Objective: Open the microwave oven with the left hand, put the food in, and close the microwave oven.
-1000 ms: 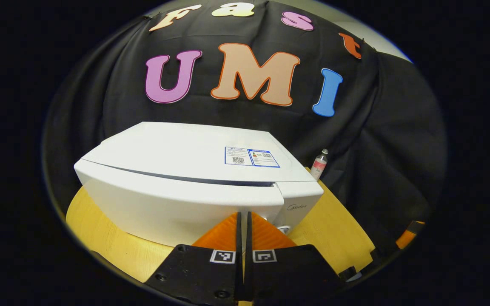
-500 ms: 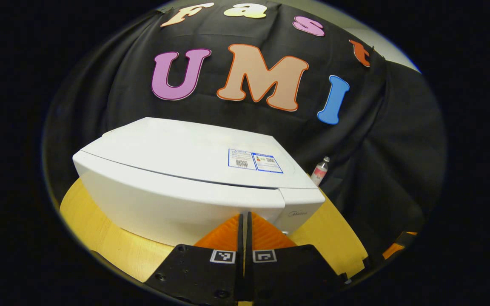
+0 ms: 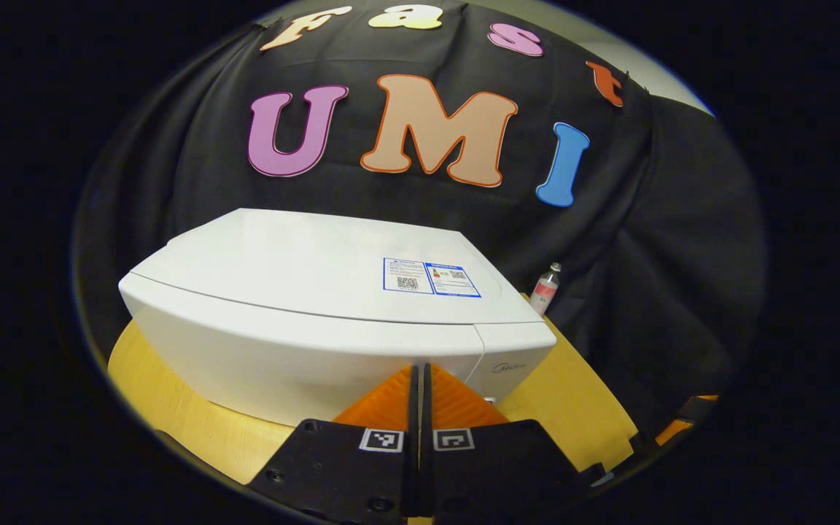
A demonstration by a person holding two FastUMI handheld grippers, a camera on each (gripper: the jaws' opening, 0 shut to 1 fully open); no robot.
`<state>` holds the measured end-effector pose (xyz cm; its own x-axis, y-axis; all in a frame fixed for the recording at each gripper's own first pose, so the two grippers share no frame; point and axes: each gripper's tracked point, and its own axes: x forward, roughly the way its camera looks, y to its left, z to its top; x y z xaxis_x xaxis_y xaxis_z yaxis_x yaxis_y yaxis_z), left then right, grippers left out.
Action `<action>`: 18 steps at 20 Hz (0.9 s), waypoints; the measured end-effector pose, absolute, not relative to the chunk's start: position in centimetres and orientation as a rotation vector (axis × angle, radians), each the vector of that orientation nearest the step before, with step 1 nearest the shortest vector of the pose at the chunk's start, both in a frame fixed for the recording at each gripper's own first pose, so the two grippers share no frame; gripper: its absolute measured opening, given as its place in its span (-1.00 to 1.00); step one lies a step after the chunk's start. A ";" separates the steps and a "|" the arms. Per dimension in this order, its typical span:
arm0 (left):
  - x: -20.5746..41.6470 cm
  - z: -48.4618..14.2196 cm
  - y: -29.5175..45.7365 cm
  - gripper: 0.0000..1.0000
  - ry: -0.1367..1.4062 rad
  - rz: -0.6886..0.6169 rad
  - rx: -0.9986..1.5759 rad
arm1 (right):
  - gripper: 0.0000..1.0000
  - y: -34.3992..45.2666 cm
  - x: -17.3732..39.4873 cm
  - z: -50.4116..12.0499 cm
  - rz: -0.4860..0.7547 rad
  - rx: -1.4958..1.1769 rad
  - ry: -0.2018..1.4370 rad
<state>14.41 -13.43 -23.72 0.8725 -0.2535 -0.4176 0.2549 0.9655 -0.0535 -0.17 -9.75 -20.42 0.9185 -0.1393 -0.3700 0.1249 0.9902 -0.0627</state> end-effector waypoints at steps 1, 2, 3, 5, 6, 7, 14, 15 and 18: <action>14.1 -23.6 -13.3 -0.99 0.438 -0.269 0.011 | 0.84 -9.6 -0.2 -20.6 -0.135 -0.039 0.388; 13.7 -23.4 -13.4 -0.99 0.441 -0.282 0.011 | 0.84 -9.5 -0.3 -20.8 -0.133 -0.038 0.393; 13.1 -23.2 -13.3 -0.99 0.443 -0.289 0.017 | 0.84 -9.3 -0.3 -20.8 -0.132 -0.037 0.397; 11.9 -22.5 -12.4 -0.99 0.433 -0.291 0.041 | 0.86 -9.1 -0.3 -20.9 -0.132 -0.037 0.401; 11.3 -22.1 -11.9 -0.97 0.428 -0.285 0.054 | 0.86 -9.0 -0.3 -20.9 -0.133 -0.038 0.401; 10.9 -21.9 -11.5 -0.95 0.422 -0.277 0.061 | 0.86 -8.9 -0.2 -20.9 -0.133 -0.039 0.399; 6.9 -20.5 -8.9 -0.31 0.420 -0.246 0.107 | 0.86 -7.1 0.6 -20.2 -0.095 -0.052 0.375; 6.3 -20.2 -8.8 -0.19 0.418 -0.245 0.103 | 0.86 -6.9 0.7 -20.2 -0.090 -0.056 0.372; 5.0 -19.6 -8.0 0.56 0.410 -0.228 0.100 | 0.84 -6.1 0.8 -19.8 -0.072 -0.071 0.363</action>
